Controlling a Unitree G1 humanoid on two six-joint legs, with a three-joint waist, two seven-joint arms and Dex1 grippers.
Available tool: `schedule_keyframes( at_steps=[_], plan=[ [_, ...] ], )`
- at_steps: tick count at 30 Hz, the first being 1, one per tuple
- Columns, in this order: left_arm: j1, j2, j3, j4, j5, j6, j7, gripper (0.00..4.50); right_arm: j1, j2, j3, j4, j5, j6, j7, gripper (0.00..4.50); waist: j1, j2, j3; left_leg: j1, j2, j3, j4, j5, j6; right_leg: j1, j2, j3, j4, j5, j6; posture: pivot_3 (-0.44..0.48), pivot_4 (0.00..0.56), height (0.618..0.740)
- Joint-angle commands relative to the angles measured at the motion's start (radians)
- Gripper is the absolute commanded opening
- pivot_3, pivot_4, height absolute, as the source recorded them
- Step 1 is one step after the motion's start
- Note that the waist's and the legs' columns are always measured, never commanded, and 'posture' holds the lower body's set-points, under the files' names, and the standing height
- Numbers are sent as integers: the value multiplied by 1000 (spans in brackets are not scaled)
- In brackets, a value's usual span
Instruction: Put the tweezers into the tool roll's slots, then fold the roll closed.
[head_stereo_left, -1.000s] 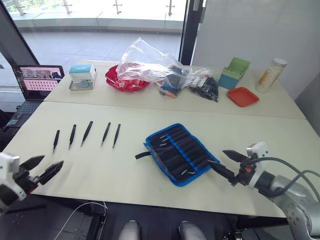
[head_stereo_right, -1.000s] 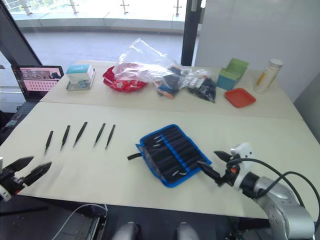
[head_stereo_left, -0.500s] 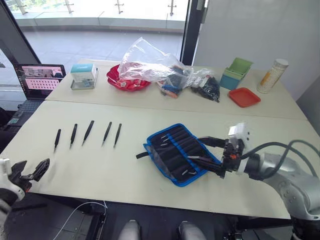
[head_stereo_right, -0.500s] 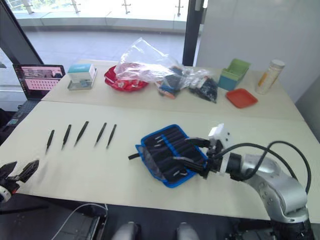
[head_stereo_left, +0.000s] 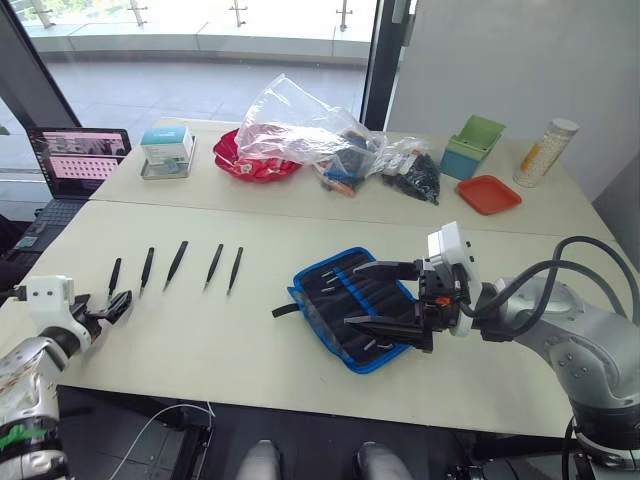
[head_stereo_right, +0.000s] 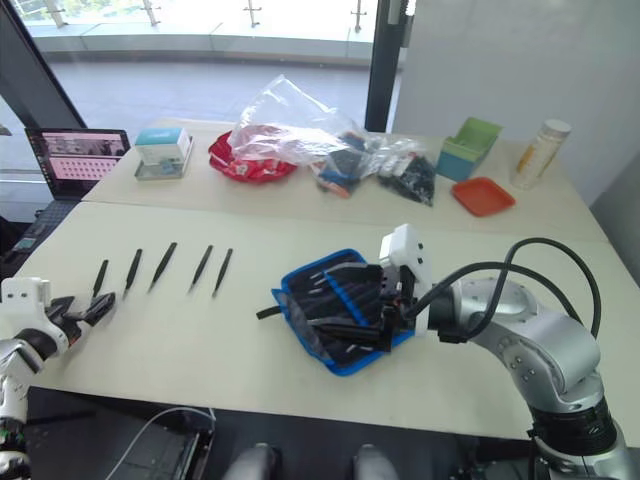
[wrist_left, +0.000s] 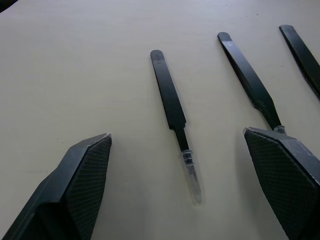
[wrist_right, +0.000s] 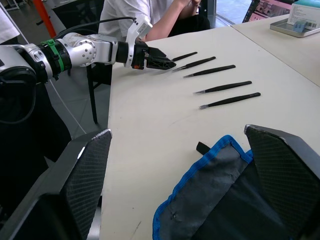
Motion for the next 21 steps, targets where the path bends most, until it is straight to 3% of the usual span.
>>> schedule_keyframes(
  at_steps=[1, 10, 19, 21],
  plan=[
    [-33, -4, -55, 92, 35, -42, -32, 2942, 15, -14, -11, -33, 9, 2, -15, 4500, 4, 1, 0, 0, 0, 0, 0, 0, 0, 0, 0, 0, 0, 0, 0, 0, 150, 723],
    [-62, -11, -85, 142, 48, -85, -65, 23, 46, -39, -6, -59, -1, 8, -51, 4500, 26, 1, -1, -1, -3, 0, 1, 0, 0, 0, -3, 0, 1, 0, 1, 0, 150, 723],
    [-68, 19, -41, 137, 30, -104, -55, 23, 67, -45, -17, -56, -20, -7, -77, 4500, 25, 1, -1, -1, -3, 0, 1, 0, 0, 0, -3, 0, 1, 0, 1, 0, 150, 723],
    [-62, 41, -9, 88, 14, -105, -42, 0, 96, -34, -40, -51, -27, -15, -107, 3962, 24, 1, -1, -1, -3, 0, 1, 0, 0, 0, -3, -1, 1, 0, 1, 0, 150, 723]
  ],
)
